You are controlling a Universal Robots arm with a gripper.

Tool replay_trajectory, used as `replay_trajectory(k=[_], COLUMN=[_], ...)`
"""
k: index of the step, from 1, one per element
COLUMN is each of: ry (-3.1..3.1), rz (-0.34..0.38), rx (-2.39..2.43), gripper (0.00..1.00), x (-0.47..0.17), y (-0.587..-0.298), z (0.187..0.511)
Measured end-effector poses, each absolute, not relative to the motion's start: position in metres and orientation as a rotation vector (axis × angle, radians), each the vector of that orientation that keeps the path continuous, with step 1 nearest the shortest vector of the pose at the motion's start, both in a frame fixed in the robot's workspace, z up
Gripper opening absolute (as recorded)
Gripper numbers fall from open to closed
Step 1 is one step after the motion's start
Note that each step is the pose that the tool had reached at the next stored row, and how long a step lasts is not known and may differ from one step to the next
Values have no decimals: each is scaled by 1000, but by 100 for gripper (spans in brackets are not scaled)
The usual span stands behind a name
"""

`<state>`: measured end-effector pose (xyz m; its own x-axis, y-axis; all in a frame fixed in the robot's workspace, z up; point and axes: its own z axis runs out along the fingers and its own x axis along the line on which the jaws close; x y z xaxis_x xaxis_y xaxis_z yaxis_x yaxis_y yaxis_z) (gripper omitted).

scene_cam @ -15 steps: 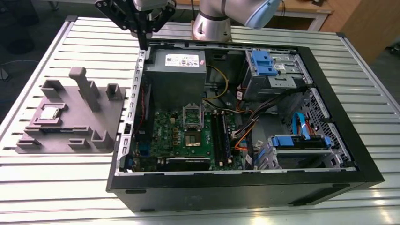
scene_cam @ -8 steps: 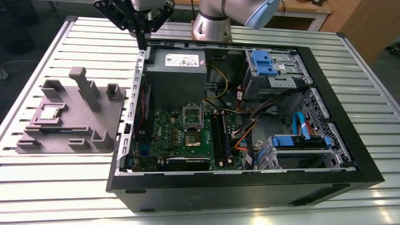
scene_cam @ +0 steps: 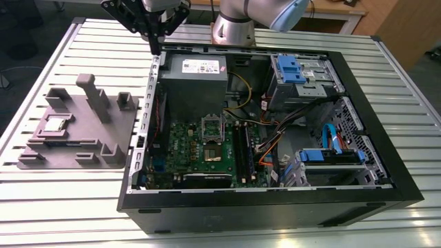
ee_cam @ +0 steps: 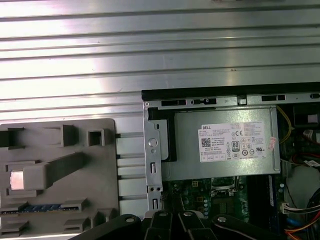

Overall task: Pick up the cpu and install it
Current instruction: 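Reach for the cpu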

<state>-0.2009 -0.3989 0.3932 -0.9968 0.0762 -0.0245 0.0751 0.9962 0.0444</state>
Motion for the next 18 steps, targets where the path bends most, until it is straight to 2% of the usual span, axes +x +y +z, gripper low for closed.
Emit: replay_trajectory(k=[18], ry=[3112], rz=[68], rx=[118], gripper=[10], x=[-207], y=[-399], z=[393])
